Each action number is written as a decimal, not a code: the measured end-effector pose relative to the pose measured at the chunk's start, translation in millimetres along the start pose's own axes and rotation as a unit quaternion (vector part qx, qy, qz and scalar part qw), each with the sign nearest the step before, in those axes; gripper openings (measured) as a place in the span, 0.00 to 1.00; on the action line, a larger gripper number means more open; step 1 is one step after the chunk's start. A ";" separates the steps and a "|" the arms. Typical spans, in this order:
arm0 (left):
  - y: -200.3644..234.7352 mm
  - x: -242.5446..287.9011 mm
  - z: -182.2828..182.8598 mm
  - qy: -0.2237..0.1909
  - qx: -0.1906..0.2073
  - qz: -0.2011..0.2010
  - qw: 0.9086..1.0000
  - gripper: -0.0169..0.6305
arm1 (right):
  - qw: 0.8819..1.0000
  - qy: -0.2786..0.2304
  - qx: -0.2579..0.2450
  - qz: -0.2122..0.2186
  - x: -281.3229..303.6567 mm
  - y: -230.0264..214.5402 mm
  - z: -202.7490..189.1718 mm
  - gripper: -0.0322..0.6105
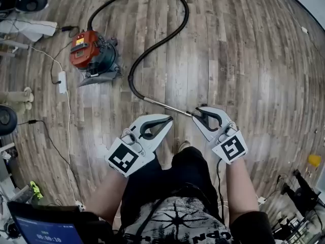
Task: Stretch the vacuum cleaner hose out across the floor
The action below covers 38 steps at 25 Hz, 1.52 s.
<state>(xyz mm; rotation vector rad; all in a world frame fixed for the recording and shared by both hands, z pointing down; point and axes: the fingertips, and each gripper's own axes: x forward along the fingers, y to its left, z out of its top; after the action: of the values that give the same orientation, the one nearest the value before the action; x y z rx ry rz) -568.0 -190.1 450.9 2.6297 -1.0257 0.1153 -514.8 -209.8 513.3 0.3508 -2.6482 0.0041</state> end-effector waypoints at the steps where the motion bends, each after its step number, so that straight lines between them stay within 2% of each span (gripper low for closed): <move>1: 7.5 4.6 -8.7 -0.005 -0.001 0.001 1.000 0.03 | 1.000 0.014 0.006 -0.004 8.8 -3.2 -22.7 0.20; 4: 33.5 15.4 -43.2 -0.021 -0.010 0.006 1.000 0.03 | 0.998 0.056 0.038 -0.011 43.4 -5.7 -104.8 0.30; 8: 62.3 29.7 -113.2 -0.022 -0.011 -0.007 1.000 0.03 | 0.994 0.096 0.054 -0.005 100.9 7.1 -229.6 0.33; 12: 88.4 55.7 -186.1 -0.037 -0.006 -0.012 0.999 0.03 | 0.988 0.143 0.059 0.029 165.5 18.4 -365.8 0.36; 15: 102.7 71.0 -237.6 -0.036 0.009 0.002 0.999 0.03 | 0.977 0.192 0.069 0.068 213.5 34.9 -472.7 0.37; 17: 111.4 74.4 -263.2 -0.037 0.019 0.016 0.999 0.03 | 0.965 0.233 0.071 0.096 242.2 48.6 -537.5 0.37; 20: 121.7 66.0 -284.2 -0.037 0.020 0.046 0.998 0.03 | 0.944 0.295 0.062 0.130 272.3 72.0 -610.1 0.38; 23: 123.6 50.4 -295.2 -0.033 0.011 0.073 0.997 0.03 | 0.926 0.348 0.053 0.135 284.5 83.6 -653.4 0.38; 26: 125.3 31.3 -300.3 -0.042 -0.003 0.108 0.993 0.03 | 0.914 0.379 0.045 0.138 289.7 87.3 -676.9 0.38; 29: 126.2 11.8 -311.8 -0.063 -0.011 0.154 0.986 0.03 | 0.906 0.391 0.056 0.149 297.9 95.6 -701.5 0.37; 31: 126.6 -0.6 -324.5 -0.059 -0.008 0.183 0.981 0.03 | 0.901 0.398 0.072 0.154 303.7 100.9 -719.5 0.37; 33: 129.5 -11.0 -330.7 -0.056 -0.007 0.205 0.977 0.03 | 0.900 0.403 0.066 0.152 312.1 101.7 -729.2 0.36; 36: 138.0 -23.0 -329.9 -0.066 -0.023 0.227 0.971 0.03 | 0.890 0.431 0.048 0.141 316.4 101.7 -739.3 0.33; 38: 141.5 -28.6 -331.6 -0.067 -0.032 0.237 0.969 0.03 | 0.892 0.431 0.031 0.129 318.9 97.7 -737.6 0.33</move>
<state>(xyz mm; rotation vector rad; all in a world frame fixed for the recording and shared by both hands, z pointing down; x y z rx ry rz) -671.3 -164.0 796.5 2.3094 -1.6594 0.0102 -481.8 -147.6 1319.8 -0.0098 -1.7858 0.2677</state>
